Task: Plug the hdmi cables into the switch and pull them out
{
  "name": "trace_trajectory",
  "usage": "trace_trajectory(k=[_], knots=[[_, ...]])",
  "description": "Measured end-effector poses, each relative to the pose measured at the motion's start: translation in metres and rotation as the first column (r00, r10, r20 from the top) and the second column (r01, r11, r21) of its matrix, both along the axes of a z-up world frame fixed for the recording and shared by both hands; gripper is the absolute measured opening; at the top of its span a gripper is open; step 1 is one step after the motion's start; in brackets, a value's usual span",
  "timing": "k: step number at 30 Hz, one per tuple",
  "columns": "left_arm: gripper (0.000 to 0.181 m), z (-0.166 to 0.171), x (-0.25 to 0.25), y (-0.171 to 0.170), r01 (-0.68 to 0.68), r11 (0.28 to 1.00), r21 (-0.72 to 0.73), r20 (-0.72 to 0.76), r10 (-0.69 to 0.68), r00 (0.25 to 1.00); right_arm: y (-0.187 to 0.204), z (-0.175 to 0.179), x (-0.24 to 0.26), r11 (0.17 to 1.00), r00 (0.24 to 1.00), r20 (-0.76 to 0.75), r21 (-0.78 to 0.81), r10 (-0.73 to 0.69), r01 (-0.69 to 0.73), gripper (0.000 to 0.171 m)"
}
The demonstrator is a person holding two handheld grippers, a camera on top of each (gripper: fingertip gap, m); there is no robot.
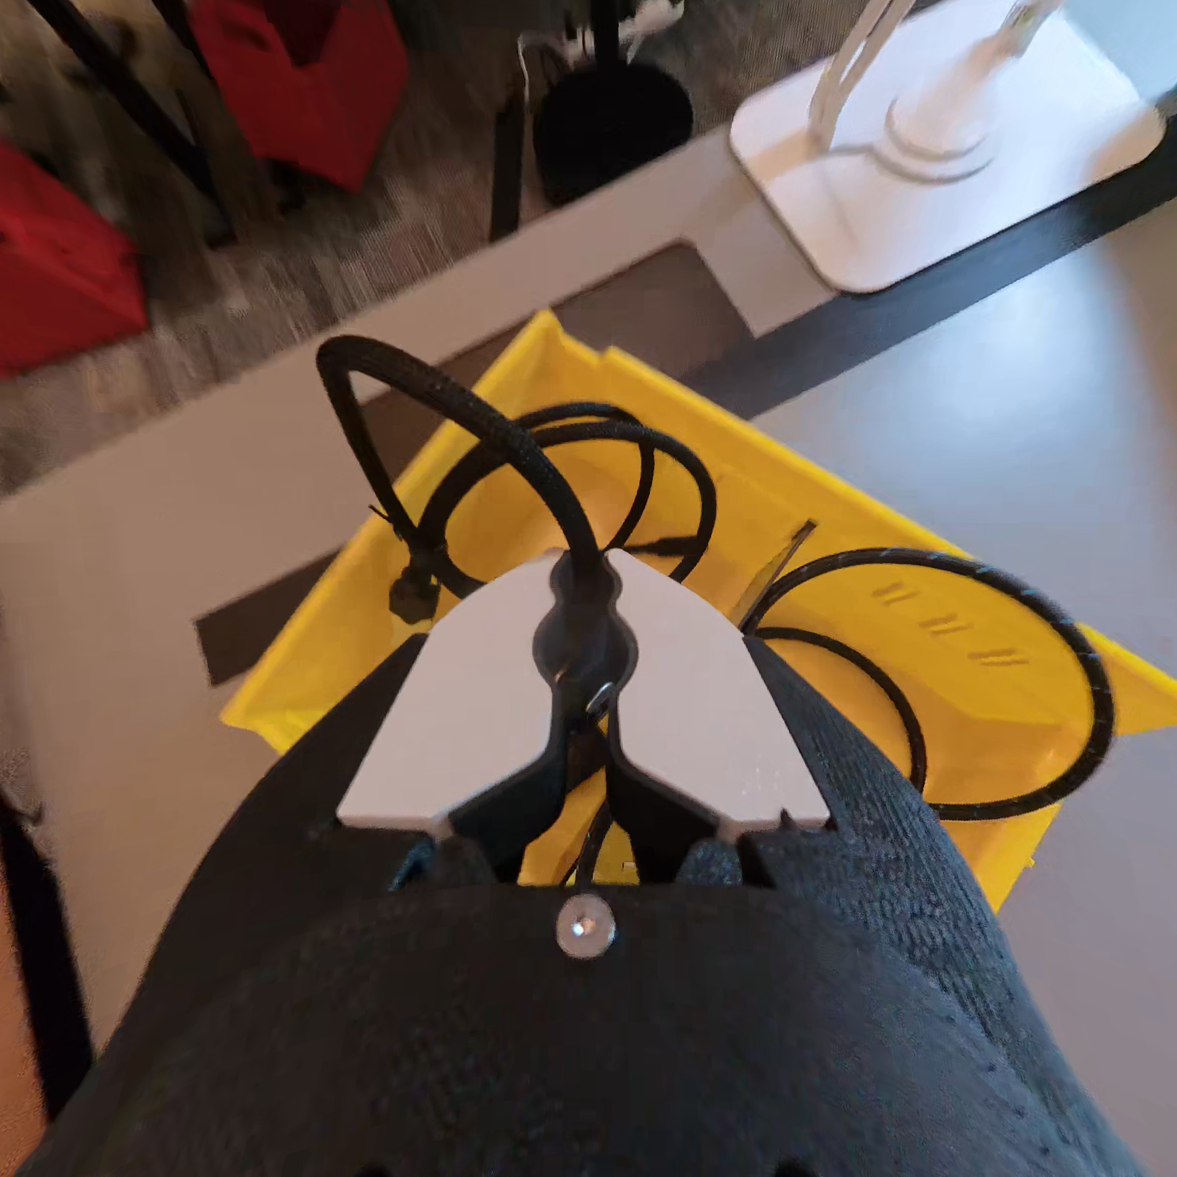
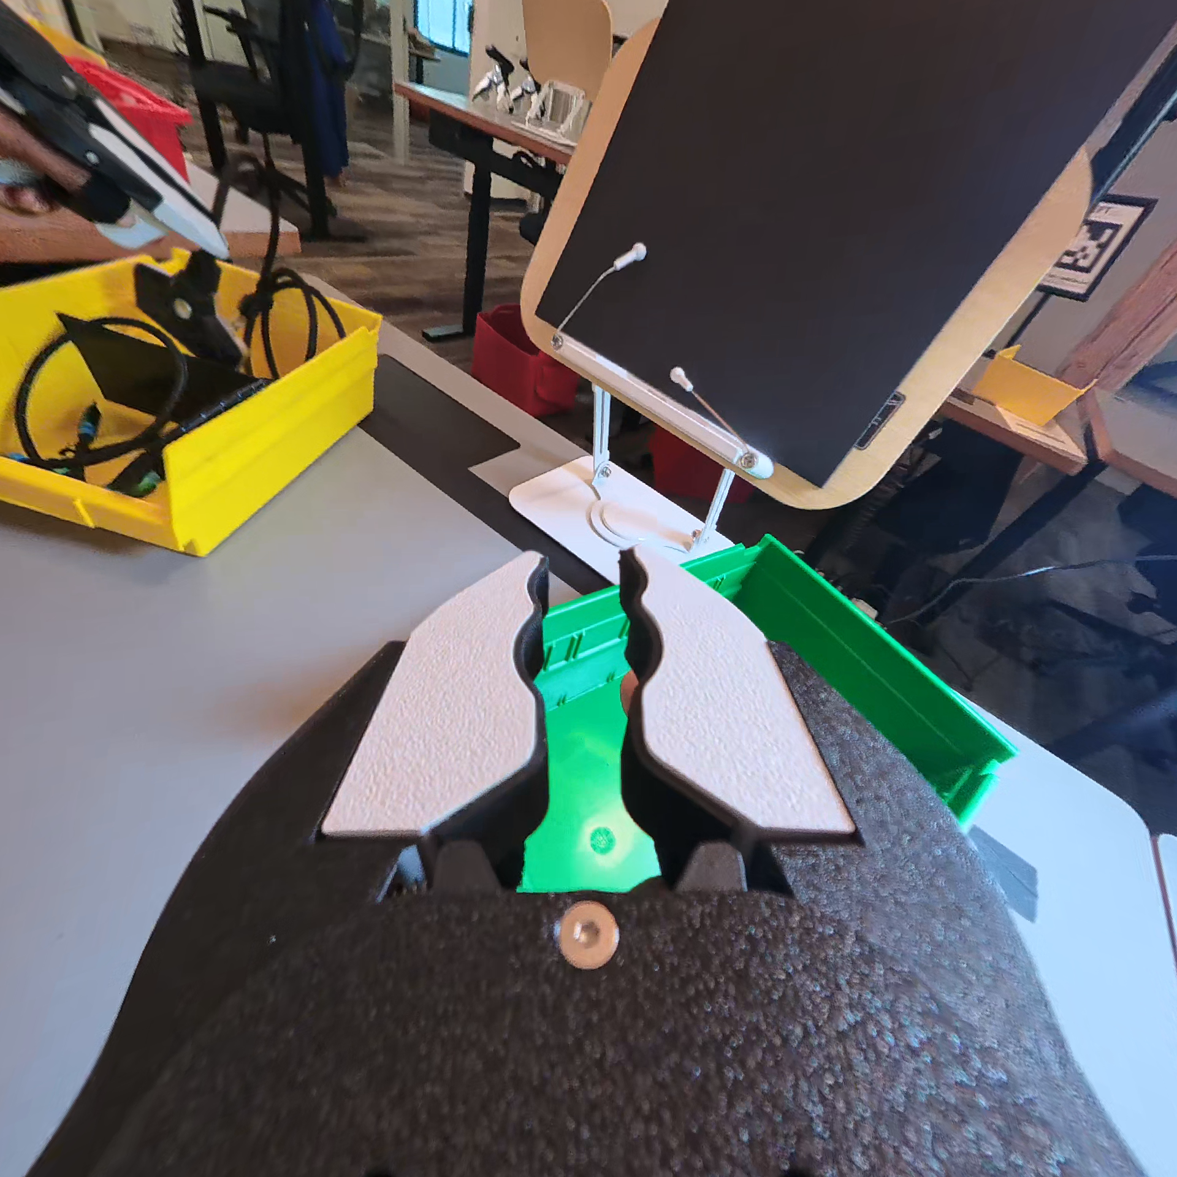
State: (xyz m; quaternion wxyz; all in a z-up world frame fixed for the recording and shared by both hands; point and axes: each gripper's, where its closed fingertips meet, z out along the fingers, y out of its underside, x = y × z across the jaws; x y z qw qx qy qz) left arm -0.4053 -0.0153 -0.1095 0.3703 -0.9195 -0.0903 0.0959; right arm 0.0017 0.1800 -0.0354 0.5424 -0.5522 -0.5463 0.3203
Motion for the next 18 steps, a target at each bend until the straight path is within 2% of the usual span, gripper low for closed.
trace_trajectory(k=[1,6,11,15,18], knots=[[0.008,0.017,0.004,0.001,0.01,0.999,0.032,-0.022,-0.009,1.0,-0.003,0.002,-0.001,1.0,1.0,-0.007,0.001,0.01,-0.01,0.021],[0.007,0.11,0.038,0.007,0.088,0.971,0.224,-0.156,-0.053,0.986,-0.026,0.007,-0.009,0.996,0.999,0.003,0.076,0.05,-0.05,0.021],[0.008,0.182,0.125,0.023,0.294,0.854,0.43,-0.216,-0.219,0.952,-0.071,0.023,-0.018,0.97,0.982,-0.042,0.17,0.186,-0.176,0.021],[0.01,0.196,0.22,0.041,0.471,0.71,0.523,-0.203,-0.433,0.878,-0.113,0.022,-0.03,0.938,0.944,-0.062,0.153,0.323,-0.311,0.026],[0.012,0.187,0.288,0.056,0.561,0.594,0.576,-0.179,-0.578,0.796,-0.126,0.007,-0.043,0.908,0.909,-0.105,-0.077,0.403,-0.411,0.045]])
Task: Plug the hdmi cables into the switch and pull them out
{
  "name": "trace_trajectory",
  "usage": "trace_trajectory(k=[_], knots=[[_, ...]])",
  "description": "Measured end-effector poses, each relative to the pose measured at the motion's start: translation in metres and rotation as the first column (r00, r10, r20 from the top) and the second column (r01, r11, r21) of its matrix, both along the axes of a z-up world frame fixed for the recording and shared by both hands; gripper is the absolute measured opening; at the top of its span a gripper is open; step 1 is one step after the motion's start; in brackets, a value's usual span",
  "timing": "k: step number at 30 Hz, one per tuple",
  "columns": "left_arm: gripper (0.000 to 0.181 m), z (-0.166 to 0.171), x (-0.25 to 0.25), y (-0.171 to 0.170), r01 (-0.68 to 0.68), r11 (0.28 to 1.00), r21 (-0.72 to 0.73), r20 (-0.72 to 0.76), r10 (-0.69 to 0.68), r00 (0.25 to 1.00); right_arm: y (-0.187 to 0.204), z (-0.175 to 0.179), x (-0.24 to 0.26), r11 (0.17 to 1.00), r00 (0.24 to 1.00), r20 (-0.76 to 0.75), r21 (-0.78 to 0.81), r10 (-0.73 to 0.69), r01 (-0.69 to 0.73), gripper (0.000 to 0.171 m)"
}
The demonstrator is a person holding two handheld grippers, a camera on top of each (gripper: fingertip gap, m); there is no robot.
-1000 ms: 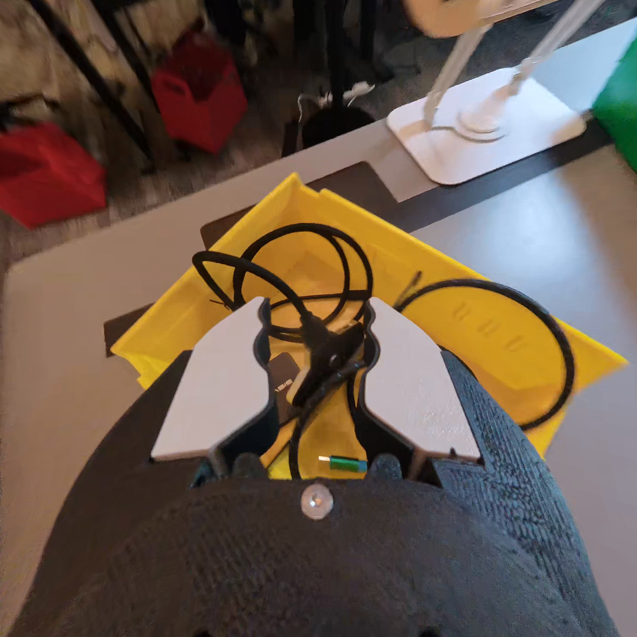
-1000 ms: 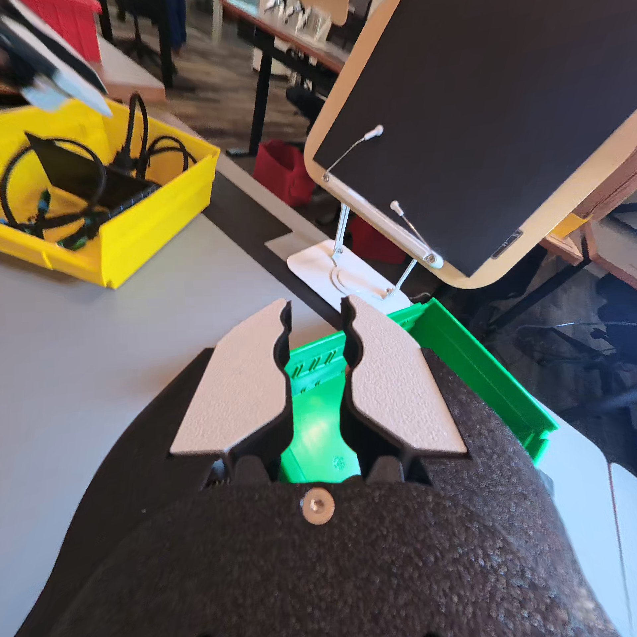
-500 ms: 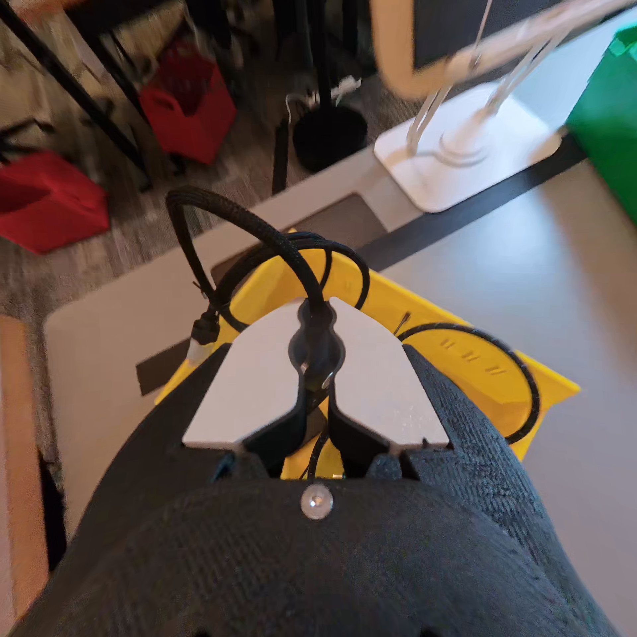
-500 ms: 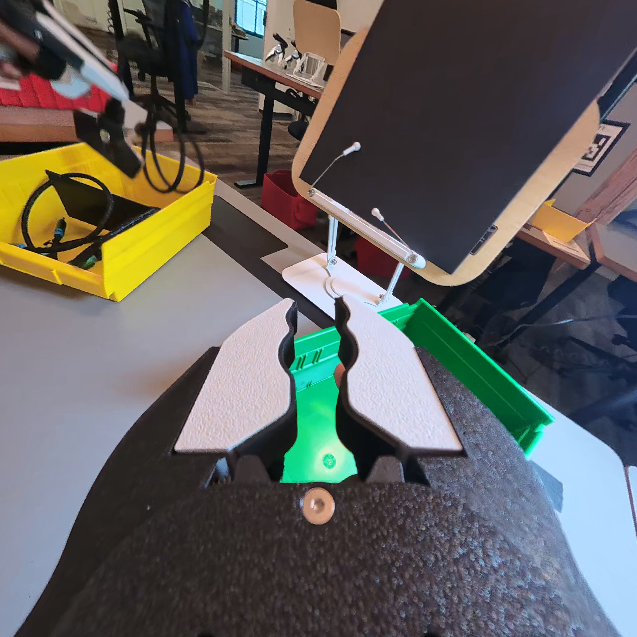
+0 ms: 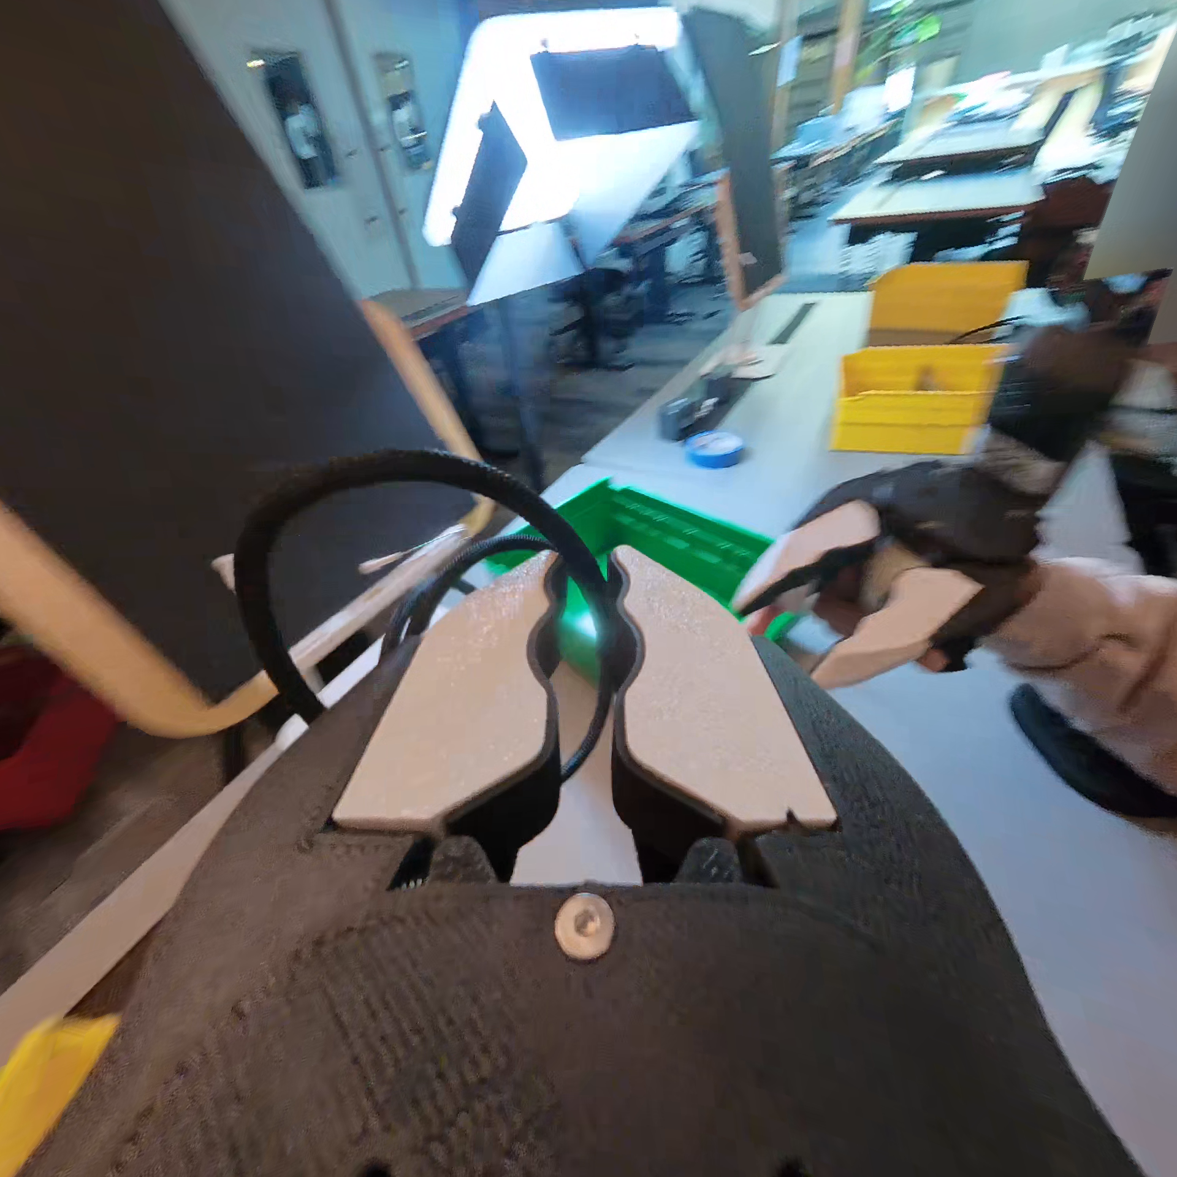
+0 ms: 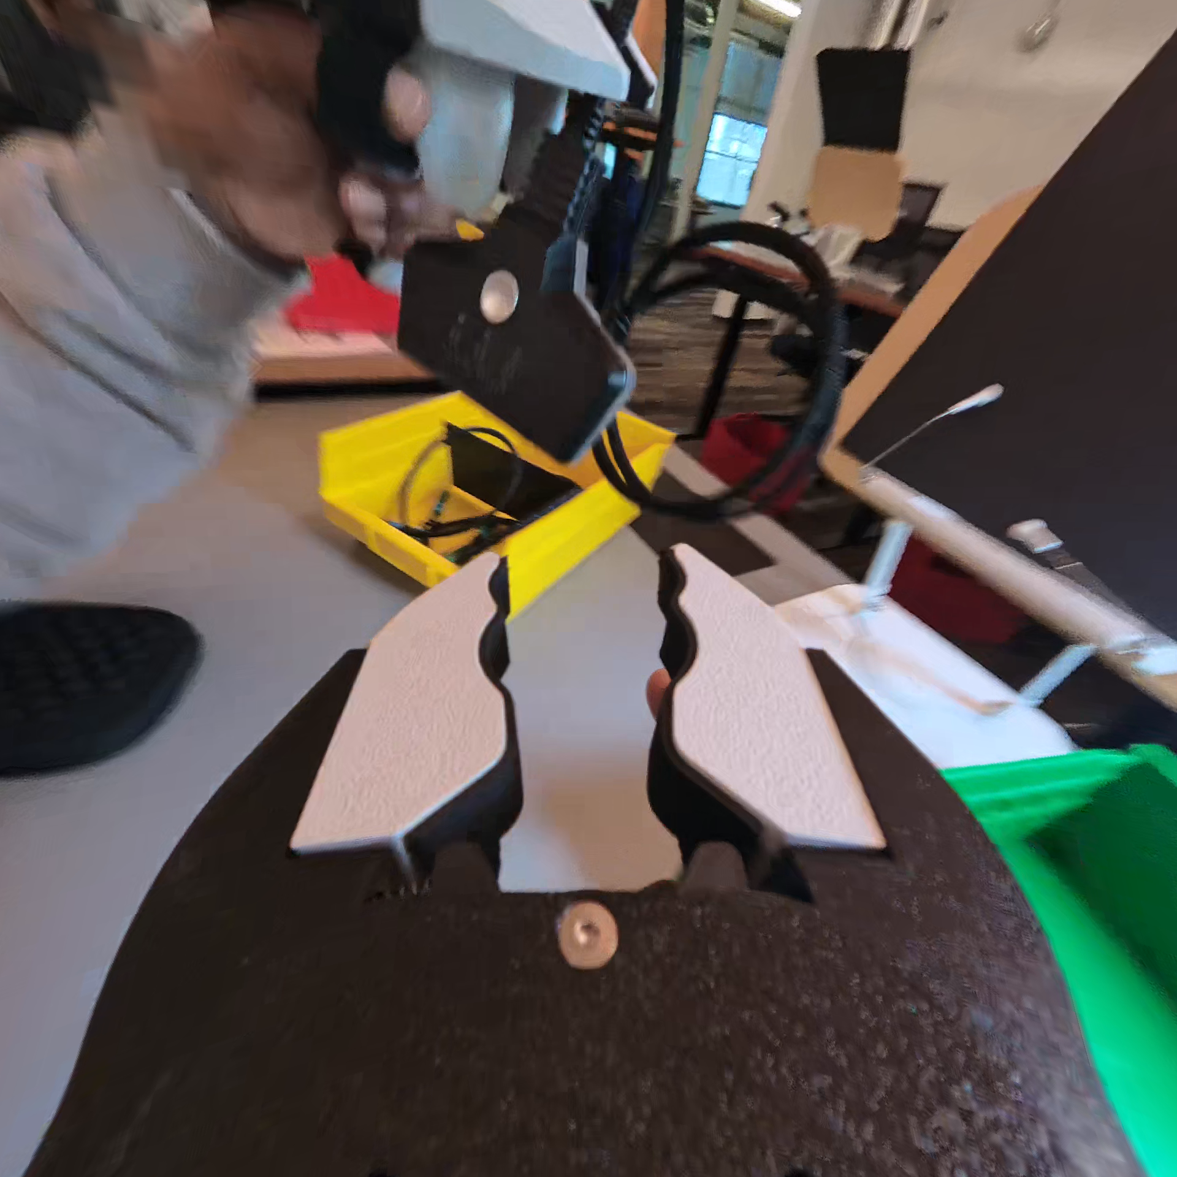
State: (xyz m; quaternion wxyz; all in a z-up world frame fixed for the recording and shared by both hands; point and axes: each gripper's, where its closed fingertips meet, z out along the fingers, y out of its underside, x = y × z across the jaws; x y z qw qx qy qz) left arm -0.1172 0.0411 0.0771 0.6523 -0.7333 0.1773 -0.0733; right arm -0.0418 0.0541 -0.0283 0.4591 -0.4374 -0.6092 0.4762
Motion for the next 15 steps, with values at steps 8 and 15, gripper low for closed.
trace_trajectory(k=[8,15], knots=[[0.011,-0.044,0.08,0.038,0.204,0.976,0.07,0.143,-0.212,0.967,-0.006,-0.012,0.007,0.898,0.964,-0.066,-0.353,0.258,-0.264,0.021],[0.029,-0.079,0.043,0.035,0.057,0.998,0.01,0.024,-0.057,0.998,0.012,-0.018,0.0,0.829,0.975,-0.055,-0.517,0.217,-0.214,0.02]])
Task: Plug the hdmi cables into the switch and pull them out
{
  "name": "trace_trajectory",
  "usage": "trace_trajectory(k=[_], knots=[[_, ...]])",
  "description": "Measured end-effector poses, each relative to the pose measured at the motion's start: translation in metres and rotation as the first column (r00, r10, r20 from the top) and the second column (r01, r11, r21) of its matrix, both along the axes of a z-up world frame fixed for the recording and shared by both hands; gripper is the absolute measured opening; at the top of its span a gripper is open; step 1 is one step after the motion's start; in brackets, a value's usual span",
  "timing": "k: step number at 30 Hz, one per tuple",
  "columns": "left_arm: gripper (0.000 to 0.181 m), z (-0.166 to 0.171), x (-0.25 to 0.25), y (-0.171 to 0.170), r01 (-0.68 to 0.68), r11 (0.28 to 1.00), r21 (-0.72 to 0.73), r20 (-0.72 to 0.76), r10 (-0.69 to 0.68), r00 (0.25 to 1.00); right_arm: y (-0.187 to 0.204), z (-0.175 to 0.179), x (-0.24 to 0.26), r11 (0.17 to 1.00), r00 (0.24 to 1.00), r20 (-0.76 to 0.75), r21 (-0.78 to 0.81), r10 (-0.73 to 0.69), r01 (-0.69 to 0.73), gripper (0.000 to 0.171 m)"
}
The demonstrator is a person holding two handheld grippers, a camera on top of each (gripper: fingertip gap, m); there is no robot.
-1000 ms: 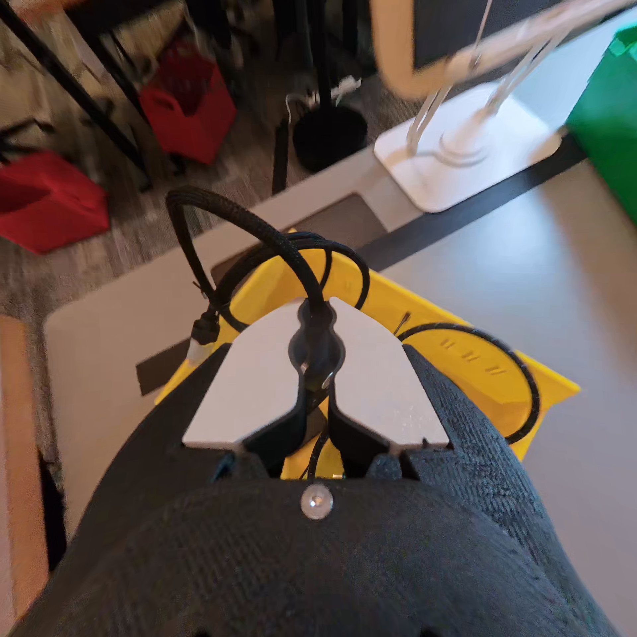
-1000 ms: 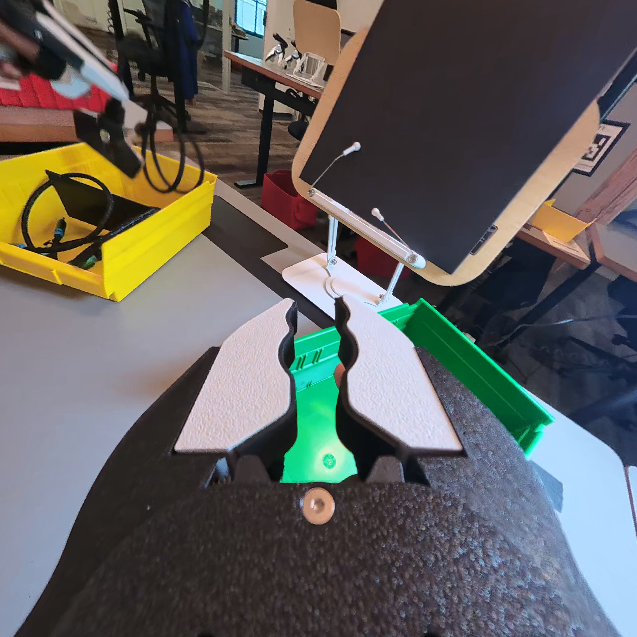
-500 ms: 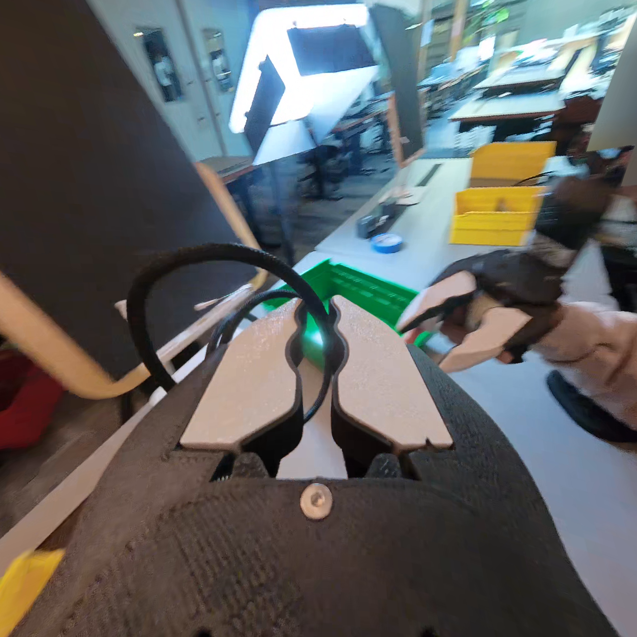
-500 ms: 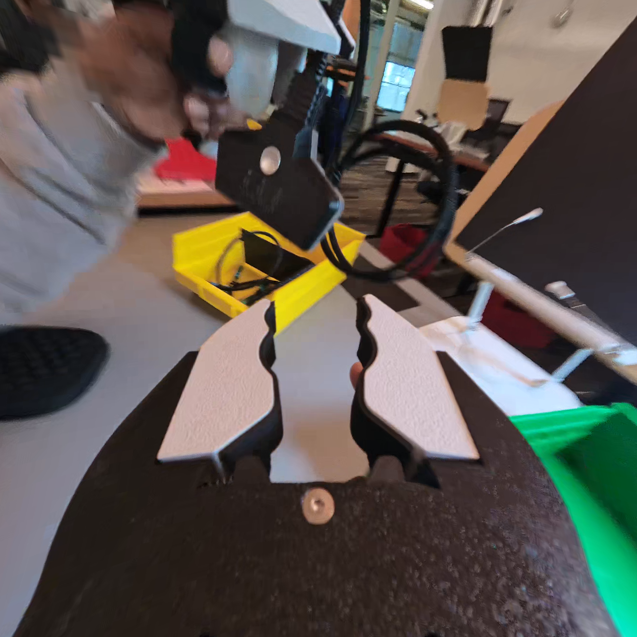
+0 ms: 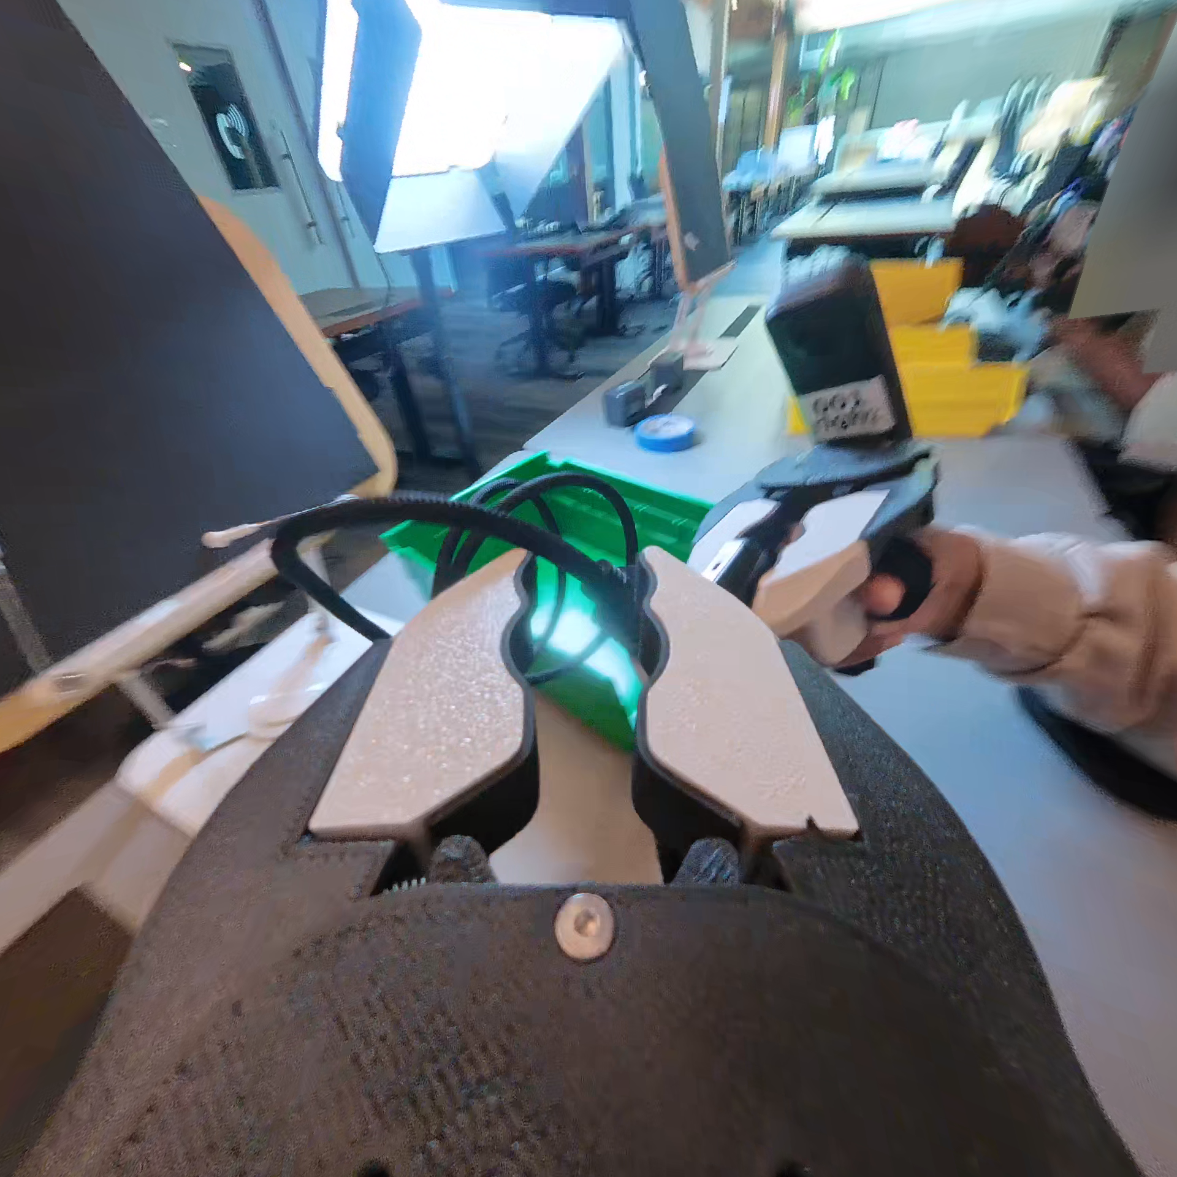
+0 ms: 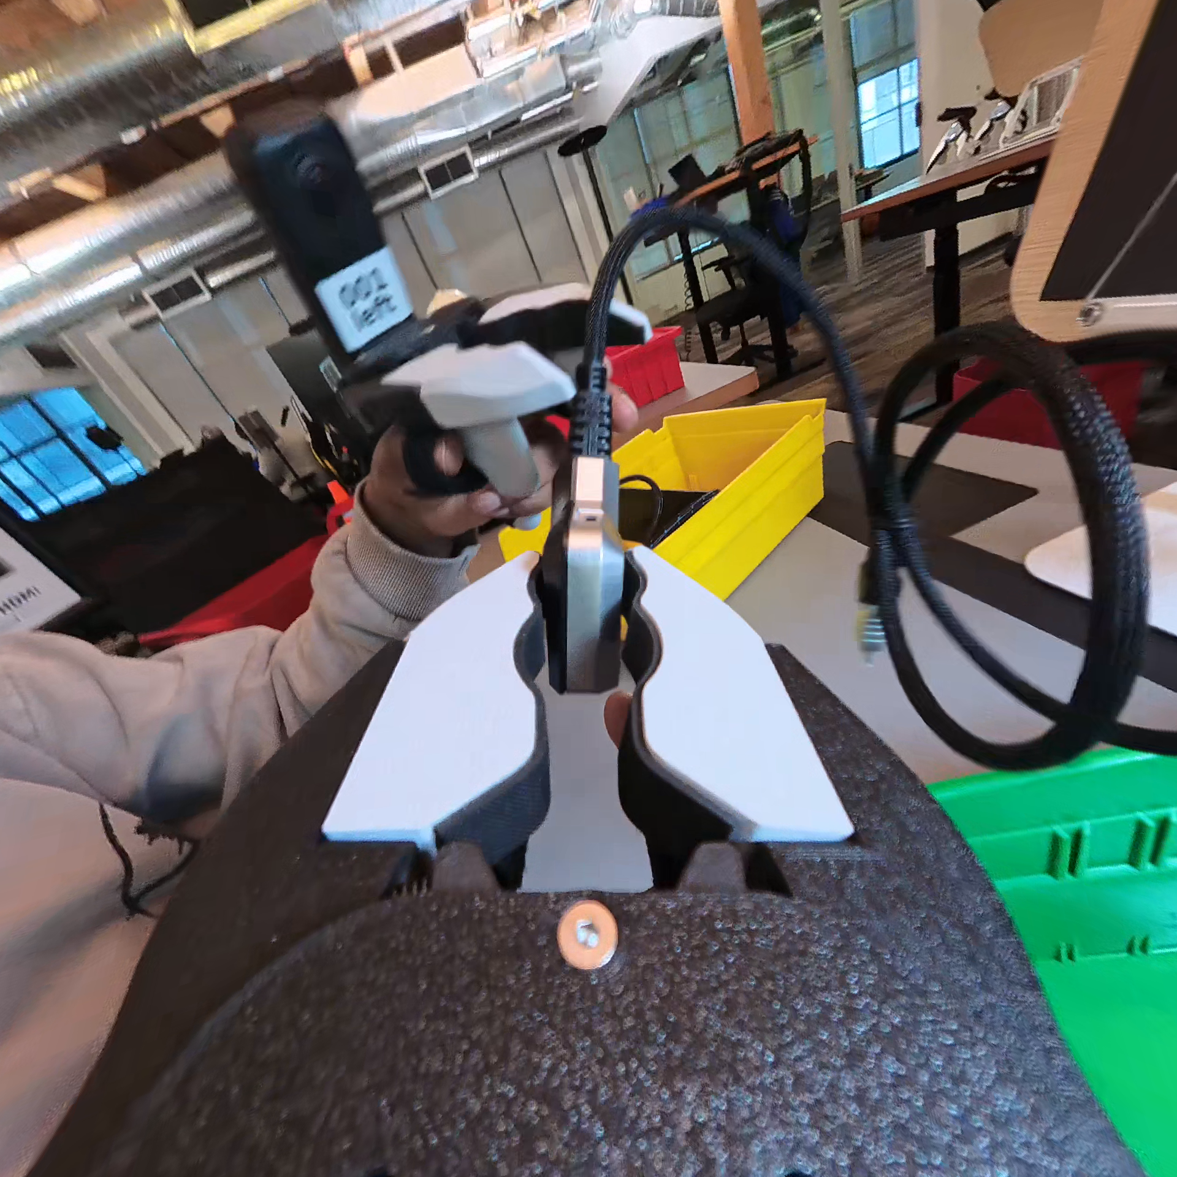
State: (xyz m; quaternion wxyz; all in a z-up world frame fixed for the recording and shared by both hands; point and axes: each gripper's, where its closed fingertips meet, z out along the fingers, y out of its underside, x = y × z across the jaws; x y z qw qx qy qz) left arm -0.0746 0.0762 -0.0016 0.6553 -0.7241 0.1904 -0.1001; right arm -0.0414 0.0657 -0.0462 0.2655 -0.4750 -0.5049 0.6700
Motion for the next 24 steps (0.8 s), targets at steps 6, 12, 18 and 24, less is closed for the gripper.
trace_trajectory(k=[6,12,18,24], knots=[[0.046,0.0,0.022,-0.016,-0.062,0.992,0.106,-0.424,0.101,0.9,0.034,0.019,0.012,0.981,0.993,-0.05,-0.168,-0.111,0.101,0.021],[0.055,-0.022,0.06,-0.005,-0.105,0.986,0.13,-0.671,0.165,0.723,0.052,0.044,0.024,0.943,0.954,-0.108,-0.219,-0.279,0.251,0.02],[0.07,-0.03,0.078,0.02,-0.164,0.934,0.319,-0.717,0.351,0.603,0.055,0.069,0.036,0.883,0.889,-0.174,-0.299,-0.423,0.362,0.021],[0.059,-0.007,0.081,0.014,-0.009,0.703,0.711,-0.659,0.671,0.341,0.037,0.076,0.034,0.868,0.908,-0.144,-0.384,-0.394,0.316,0.021]])
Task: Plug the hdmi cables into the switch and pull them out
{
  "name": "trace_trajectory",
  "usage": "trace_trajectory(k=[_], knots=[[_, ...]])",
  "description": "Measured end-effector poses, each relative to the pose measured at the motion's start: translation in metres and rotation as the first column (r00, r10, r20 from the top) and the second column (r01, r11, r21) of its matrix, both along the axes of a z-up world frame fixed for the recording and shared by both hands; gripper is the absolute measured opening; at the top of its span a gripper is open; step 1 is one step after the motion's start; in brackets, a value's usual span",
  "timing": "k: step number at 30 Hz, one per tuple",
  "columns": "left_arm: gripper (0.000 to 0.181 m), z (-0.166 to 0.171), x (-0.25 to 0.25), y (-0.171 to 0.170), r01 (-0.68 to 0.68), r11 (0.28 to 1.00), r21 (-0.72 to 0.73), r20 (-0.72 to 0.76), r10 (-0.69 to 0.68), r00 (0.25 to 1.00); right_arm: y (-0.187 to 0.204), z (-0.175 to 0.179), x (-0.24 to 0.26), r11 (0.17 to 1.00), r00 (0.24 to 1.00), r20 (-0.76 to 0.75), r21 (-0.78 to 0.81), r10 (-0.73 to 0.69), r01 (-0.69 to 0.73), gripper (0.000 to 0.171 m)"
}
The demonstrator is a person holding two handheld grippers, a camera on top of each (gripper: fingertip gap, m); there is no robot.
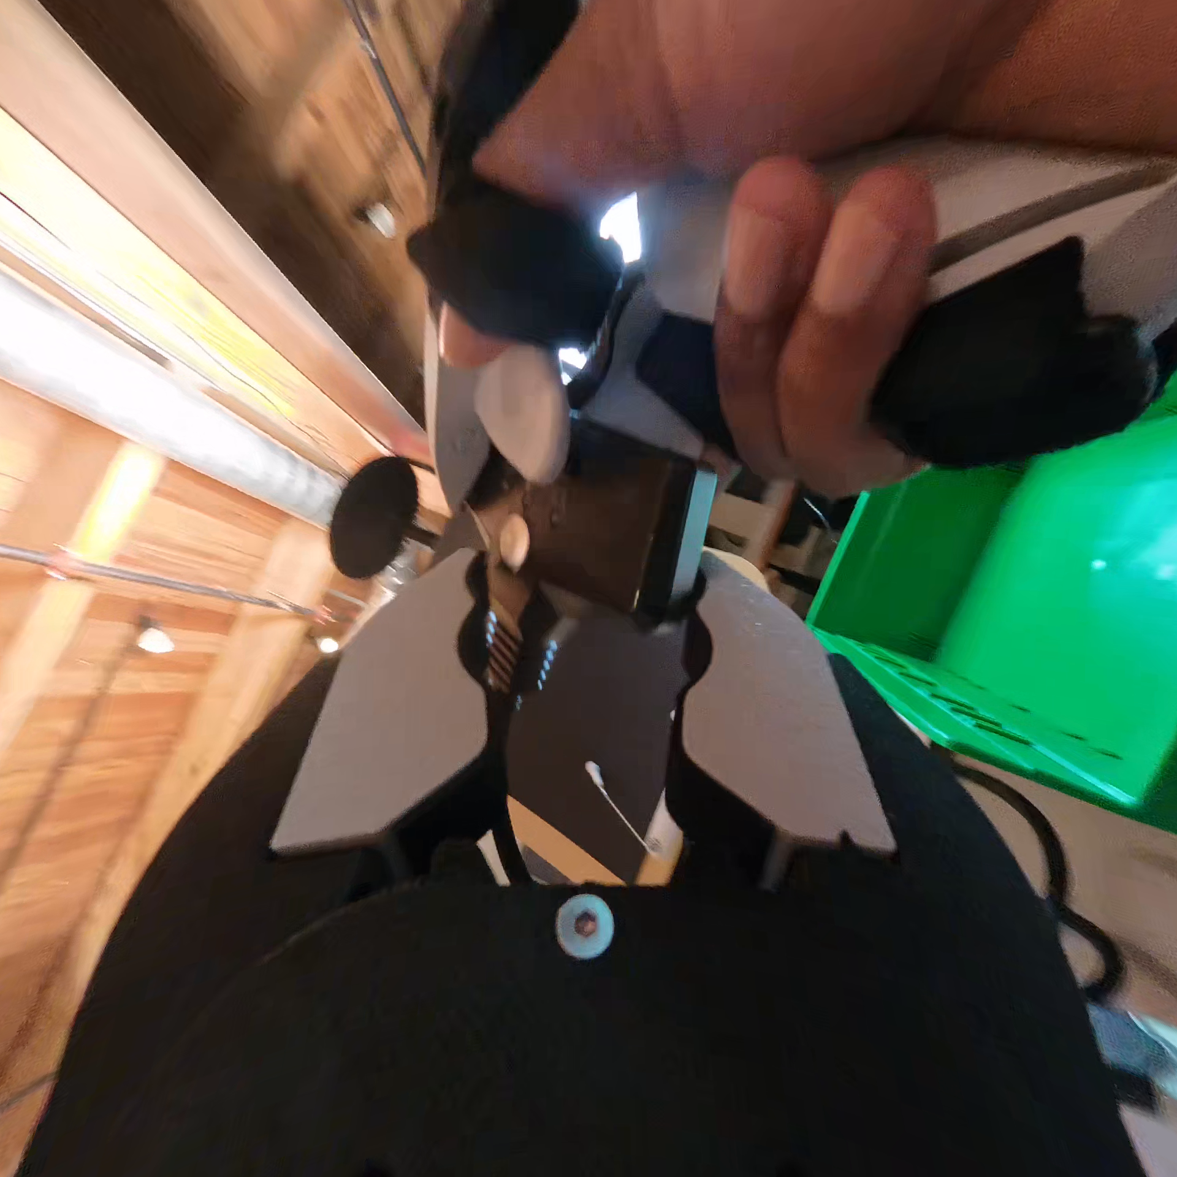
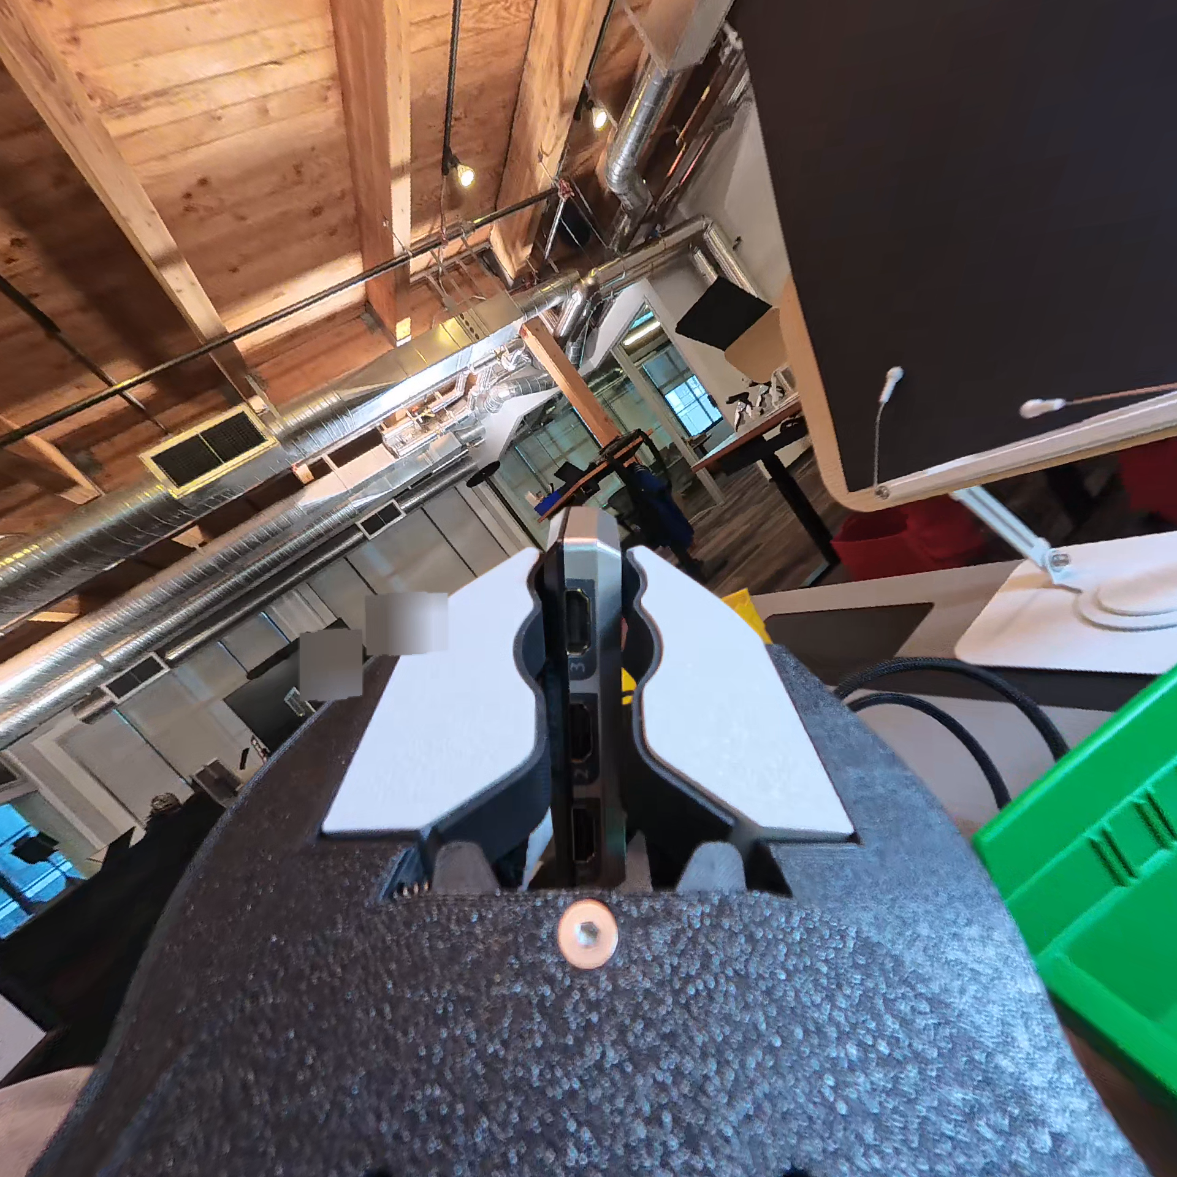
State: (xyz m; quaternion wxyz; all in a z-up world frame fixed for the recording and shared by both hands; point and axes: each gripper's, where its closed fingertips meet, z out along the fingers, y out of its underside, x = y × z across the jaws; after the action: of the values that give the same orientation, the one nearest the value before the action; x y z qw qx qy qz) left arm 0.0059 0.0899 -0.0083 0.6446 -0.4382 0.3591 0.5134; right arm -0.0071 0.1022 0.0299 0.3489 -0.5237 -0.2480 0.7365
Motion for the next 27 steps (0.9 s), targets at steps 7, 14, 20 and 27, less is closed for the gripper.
trace_trajectory(k=[7,14,20,27], knots=[[0.035,0.013,0.005,-0.024,0.124,0.992,0.0,-0.084,-0.123,0.989,-0.018,0.007,-0.003,0.992,0.991,0.053,0.015,0.123,-0.124,0.037],[0.021,0.09,-0.013,-0.081,0.533,0.843,0.078,0.469,-0.503,0.726,-0.053,0.043,0.033,0.875,0.952,-0.044,0.409,0.304,-0.261,0.03],[0.021,0.114,-0.029,-0.107,0.799,0.497,0.337,0.715,-0.687,0.126,-0.061,0.022,0.034,0.627,0.992,0.018,0.774,0.121,-0.09,0.034],[0.021,0.099,-0.002,-0.1,0.865,0.246,0.437,0.755,-0.624,-0.204,-0.109,-0.01,-0.003,0.518,0.989,0.047,0.848,0.137,-0.112,0.025]])
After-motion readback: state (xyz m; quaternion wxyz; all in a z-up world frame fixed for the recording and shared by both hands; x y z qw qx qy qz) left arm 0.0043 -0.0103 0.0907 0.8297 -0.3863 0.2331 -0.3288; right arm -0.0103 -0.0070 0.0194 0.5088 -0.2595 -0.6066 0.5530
